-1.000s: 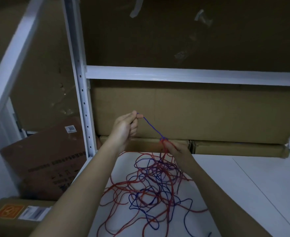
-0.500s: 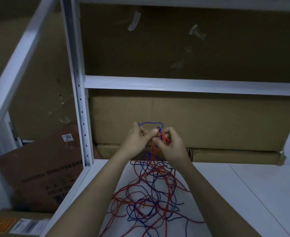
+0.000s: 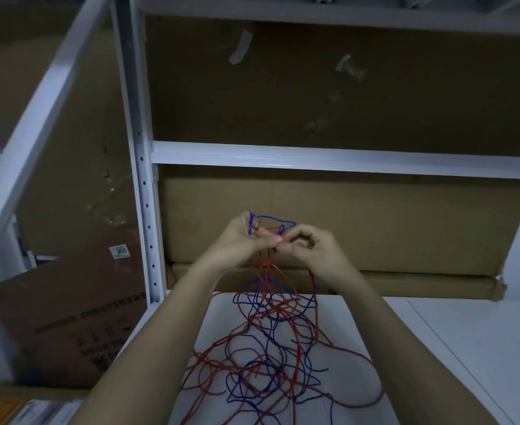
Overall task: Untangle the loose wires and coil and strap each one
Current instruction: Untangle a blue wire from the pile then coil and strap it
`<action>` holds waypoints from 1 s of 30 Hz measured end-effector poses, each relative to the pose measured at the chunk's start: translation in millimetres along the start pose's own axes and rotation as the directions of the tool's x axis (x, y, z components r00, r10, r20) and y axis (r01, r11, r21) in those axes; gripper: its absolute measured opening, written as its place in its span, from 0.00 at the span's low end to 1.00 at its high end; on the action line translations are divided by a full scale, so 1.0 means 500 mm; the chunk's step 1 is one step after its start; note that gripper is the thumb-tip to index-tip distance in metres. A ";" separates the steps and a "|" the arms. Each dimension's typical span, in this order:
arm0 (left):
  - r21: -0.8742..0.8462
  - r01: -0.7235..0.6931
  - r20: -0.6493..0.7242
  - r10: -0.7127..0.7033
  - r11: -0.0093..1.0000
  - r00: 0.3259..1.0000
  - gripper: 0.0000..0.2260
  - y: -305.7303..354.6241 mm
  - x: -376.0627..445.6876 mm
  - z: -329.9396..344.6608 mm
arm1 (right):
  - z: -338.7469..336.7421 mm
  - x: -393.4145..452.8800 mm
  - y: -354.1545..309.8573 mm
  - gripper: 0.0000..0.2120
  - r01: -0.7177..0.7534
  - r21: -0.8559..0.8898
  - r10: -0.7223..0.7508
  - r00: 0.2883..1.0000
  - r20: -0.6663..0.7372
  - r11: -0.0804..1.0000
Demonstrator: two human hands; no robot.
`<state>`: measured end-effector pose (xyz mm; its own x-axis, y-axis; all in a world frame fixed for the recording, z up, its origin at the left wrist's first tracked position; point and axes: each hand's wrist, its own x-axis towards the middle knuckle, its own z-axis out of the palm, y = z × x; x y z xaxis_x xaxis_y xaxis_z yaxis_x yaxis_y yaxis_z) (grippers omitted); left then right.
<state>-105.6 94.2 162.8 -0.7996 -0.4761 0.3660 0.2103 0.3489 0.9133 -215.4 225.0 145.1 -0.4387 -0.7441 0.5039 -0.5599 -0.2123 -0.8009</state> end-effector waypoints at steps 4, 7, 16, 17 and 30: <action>0.091 0.020 -0.088 -0.012 0.996 0.996 0.16 0.032 0.008 -0.048 | -0.040 0.024 -0.001 0.06 -0.059 -0.194 0.041 0.994 -0.100 0.979; 0.242 -0.045 -0.272 0.112 0.969 0.956 0.14 0.069 0.027 -0.069 | -0.078 0.052 -0.007 0.05 -0.096 -0.343 -0.042 0.927 -0.372 0.934; 0.654 0.022 -0.315 0.246 0.756 0.917 0.08 0.067 0.039 -0.075 | -0.084 0.048 -0.005 0.07 -0.146 -0.848 -0.292 0.898 -0.330 0.510; 0.624 0.028 -0.288 0.197 0.781 0.937 0.08 0.050 0.031 -0.073 | -0.073 0.034 0.016 0.08 -0.184 -0.857 -0.140 0.949 -0.283 0.482; 0.406 -0.010 -0.219 0.107 0.914 0.970 0.15 -0.028 -0.025 -0.041 | 0.059 0.024 0.014 0.02 -0.091 -0.353 0.101 0.995 0.010 0.931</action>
<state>-86.9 78.9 149.1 -0.6300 -0.6007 0.4921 -0.0284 0.6511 0.7585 -203.7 195.8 135.9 -0.4859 -0.7682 0.4169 -0.7296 0.0939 -0.6774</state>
